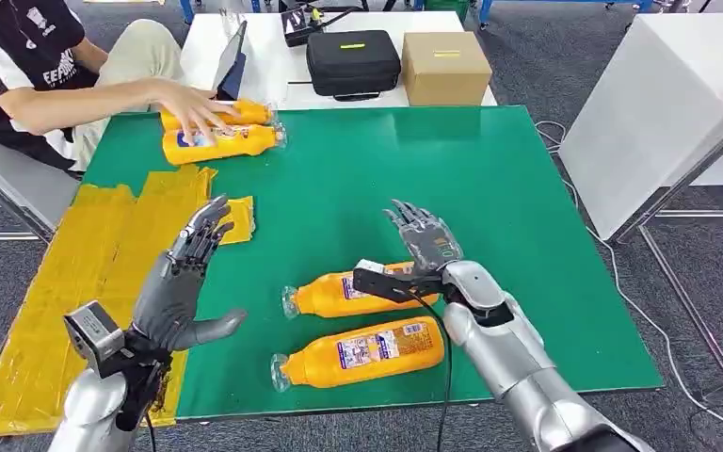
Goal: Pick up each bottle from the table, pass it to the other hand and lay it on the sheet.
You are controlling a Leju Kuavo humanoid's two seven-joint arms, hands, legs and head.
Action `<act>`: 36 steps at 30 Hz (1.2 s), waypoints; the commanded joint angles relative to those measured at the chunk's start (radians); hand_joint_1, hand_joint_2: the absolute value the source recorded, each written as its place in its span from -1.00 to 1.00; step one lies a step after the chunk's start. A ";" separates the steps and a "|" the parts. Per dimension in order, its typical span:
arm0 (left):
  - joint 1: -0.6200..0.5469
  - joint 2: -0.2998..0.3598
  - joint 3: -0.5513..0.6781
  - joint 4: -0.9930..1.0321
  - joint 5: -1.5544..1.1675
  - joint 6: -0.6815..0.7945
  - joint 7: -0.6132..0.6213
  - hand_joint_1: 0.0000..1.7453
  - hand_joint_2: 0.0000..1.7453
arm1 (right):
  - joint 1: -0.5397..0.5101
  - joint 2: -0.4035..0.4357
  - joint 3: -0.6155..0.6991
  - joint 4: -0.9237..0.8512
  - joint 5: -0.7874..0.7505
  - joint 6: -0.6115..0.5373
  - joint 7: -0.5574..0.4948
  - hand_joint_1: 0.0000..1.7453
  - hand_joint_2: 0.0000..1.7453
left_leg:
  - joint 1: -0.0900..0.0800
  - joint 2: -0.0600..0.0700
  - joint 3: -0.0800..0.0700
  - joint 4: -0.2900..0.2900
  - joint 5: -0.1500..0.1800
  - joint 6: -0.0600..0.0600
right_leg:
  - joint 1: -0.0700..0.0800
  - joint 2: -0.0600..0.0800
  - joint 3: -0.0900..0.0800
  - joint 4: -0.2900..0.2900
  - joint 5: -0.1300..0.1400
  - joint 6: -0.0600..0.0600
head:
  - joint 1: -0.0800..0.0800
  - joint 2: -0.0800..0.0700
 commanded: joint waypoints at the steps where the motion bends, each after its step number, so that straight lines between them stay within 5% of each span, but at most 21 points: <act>1: -0.060 0.000 0.007 0.101 0.016 0.008 0.007 -1.00 1.00 | -0.133 0.053 0.110 0.256 -0.047 0.035 -0.019 -1.00 1.00 | 0.000 0.002 0.002 0.000 0.000 -0.003 | 0.000 0.002 0.001 0.000 0.000 -0.001 | 0.000 0.000; 16: -0.052 0.000 0.035 0.113 0.029 0.014 0.019 -1.00 1.00 | -0.119 0.037 0.150 0.200 -0.075 0.080 0.023 -1.00 1.00 | 0.000 0.000 0.002 -0.001 0.000 -0.002 | 0.000 0.000 0.002 -0.001 0.000 -0.001 | 0.000 0.000; 26: -0.031 -0.003 0.070 0.144 0.035 0.026 0.016 -1.00 1.00 | 0.054 -0.095 0.198 -0.376 -0.017 0.097 0.125 -1.00 1.00 | 0.000 -0.001 0.001 0.000 -0.001 -0.004 | 0.000 -0.001 0.001 0.000 -0.002 -0.001 | 0.000 0.000; 36: -0.074 -0.022 0.068 0.204 0.032 0.021 0.023 -1.00 1.00 | 0.065 -0.063 0.117 -0.224 -0.035 0.138 0.133 -1.00 1.00 | 0.000 -0.001 -0.001 0.000 0.000 -0.003 | 0.000 -0.002 -0.001 -0.001 -0.001 -0.001 | 0.000 0.000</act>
